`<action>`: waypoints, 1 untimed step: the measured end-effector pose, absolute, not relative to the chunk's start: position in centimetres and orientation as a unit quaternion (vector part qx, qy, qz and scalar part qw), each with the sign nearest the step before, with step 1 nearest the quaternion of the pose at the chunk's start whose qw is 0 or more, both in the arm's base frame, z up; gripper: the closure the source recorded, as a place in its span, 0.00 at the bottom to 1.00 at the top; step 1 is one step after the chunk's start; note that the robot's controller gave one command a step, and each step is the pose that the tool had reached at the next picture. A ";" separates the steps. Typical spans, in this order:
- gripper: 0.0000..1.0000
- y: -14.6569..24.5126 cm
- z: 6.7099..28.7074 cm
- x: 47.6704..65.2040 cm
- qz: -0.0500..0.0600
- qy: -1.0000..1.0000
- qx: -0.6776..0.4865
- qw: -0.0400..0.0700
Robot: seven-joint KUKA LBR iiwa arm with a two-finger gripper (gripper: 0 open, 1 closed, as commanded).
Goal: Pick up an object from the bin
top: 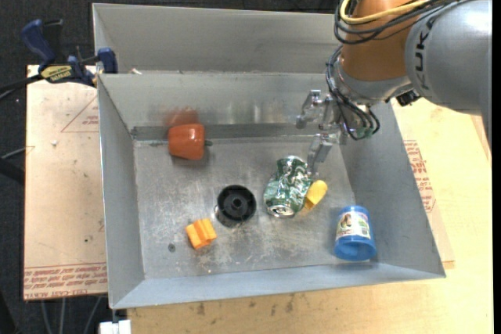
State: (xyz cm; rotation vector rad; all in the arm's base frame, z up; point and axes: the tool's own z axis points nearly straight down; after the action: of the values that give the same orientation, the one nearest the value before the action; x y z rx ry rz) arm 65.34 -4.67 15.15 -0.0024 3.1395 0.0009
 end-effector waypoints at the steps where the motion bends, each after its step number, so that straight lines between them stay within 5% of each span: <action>1: 0.00 -4.7 15.1 65.3 0.000 1.000 -0.001 0.001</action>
Offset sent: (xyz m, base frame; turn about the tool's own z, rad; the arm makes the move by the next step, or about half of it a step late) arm -0.0020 0.0061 -0.0815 -0.1862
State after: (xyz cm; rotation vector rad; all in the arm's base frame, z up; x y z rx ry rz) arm 65.34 -4.67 15.15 -0.0026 3.1395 0.0009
